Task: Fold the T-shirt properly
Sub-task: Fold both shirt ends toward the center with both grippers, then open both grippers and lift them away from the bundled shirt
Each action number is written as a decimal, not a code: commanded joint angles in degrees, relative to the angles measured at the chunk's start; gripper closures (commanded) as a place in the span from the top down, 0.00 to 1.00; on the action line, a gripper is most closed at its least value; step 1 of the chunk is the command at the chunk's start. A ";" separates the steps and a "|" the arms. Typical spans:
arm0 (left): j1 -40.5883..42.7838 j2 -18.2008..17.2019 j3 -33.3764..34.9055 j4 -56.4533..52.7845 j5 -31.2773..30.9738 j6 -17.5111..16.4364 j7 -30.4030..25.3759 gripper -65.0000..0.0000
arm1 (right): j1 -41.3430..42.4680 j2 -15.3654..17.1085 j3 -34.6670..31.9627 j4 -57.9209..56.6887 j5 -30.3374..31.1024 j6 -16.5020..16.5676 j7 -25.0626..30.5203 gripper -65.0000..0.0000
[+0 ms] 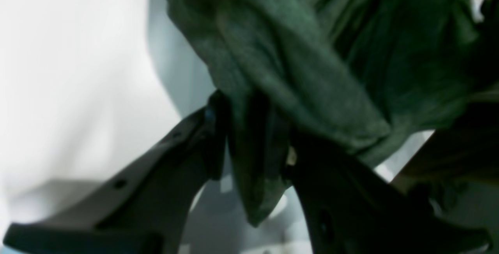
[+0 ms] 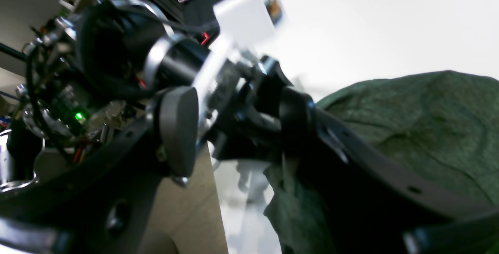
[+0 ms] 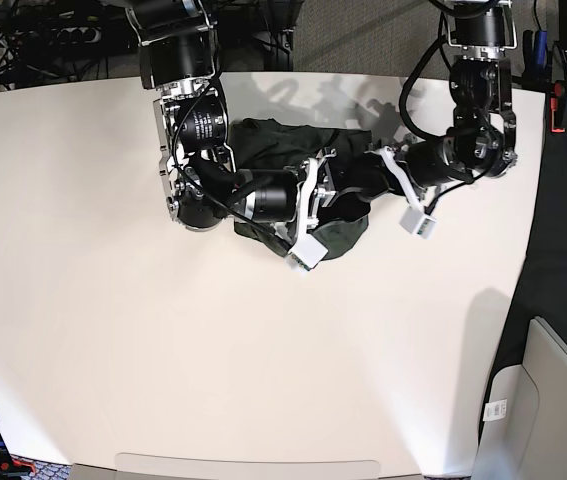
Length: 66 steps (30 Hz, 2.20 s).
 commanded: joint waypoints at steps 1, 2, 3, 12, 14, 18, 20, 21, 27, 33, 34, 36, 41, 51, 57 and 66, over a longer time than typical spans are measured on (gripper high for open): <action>-0.90 -0.68 -2.18 1.92 -0.68 -0.17 -0.86 0.25 | 1.33 -0.57 0.77 1.65 1.77 0.34 1.16 0.46; -0.90 -0.68 -3.67 2.53 -0.68 -0.17 -0.77 0.25 | 1.24 -0.57 2.35 2.27 1.77 0.34 1.07 0.46; -0.90 -0.68 -5.52 3.06 -0.68 -0.17 -0.68 0.25 | 1.15 -0.57 4.02 2.88 1.77 0.34 1.07 0.45; 2.44 -0.86 -8.51 12.29 -0.77 -0.17 2.66 0.26 | 2.12 7.15 19.14 4.99 1.51 0.34 1.16 0.45; 4.11 -0.68 -7.19 18.00 -0.77 -0.17 2.92 0.29 | 2.12 9.09 21.95 5.08 1.42 0.34 1.25 0.45; 6.83 1.17 -6.40 23.45 -0.68 -0.17 2.40 0.30 | 2.12 12.43 25.65 4.90 1.33 0.34 1.33 0.45; 7.01 2.75 -6.31 23.81 -0.59 0.09 2.31 0.30 | 1.86 14.10 26.79 4.82 1.33 0.34 1.33 0.45; 7.01 3.63 -6.31 23.72 -0.51 1.14 2.13 0.30 | 1.59 14.54 27.23 4.82 1.33 0.34 1.33 0.45; 8.68 2.75 -0.24 23.81 -0.51 10.29 -5.25 0.30 | 1.33 16.38 27.93 4.73 1.25 0.34 1.33 0.45; 11.58 -0.06 8.20 23.81 -0.51 17.32 -12.28 0.30 | 1.42 16.38 27.93 3.85 1.25 0.34 1.33 0.45; 11.93 -0.50 8.81 23.89 -0.51 18.11 -13.60 0.30 | 1.42 16.38 27.93 3.85 1.25 0.34 1.33 0.45; 12.28 -1.47 9.87 23.89 -0.51 19.43 -16.33 0.30 | 1.51 16.29 27.93 3.50 1.25 0.34 1.33 0.45; 12.37 -2.79 10.39 24.07 -0.51 24.09 -20.99 0.30 | 1.68 16.29 27.93 3.50 1.25 0.34 1.33 0.45; 13.08 -4.37 19.62 26.00 8.81 26.37 -22.04 0.30 | 2.38 16.29 28.02 1.65 1.25 0.34 1.42 0.45; 12.81 -4.46 22.44 26.00 9.08 26.37 -22.04 0.30 | 2.91 16.03 28.02 1.56 1.25 0.34 1.42 0.45; 12.64 -5.25 22.61 26.00 18.57 26.64 -22.22 0.30 | 2.82 16.03 28.81 1.56 1.33 0.34 1.42 0.45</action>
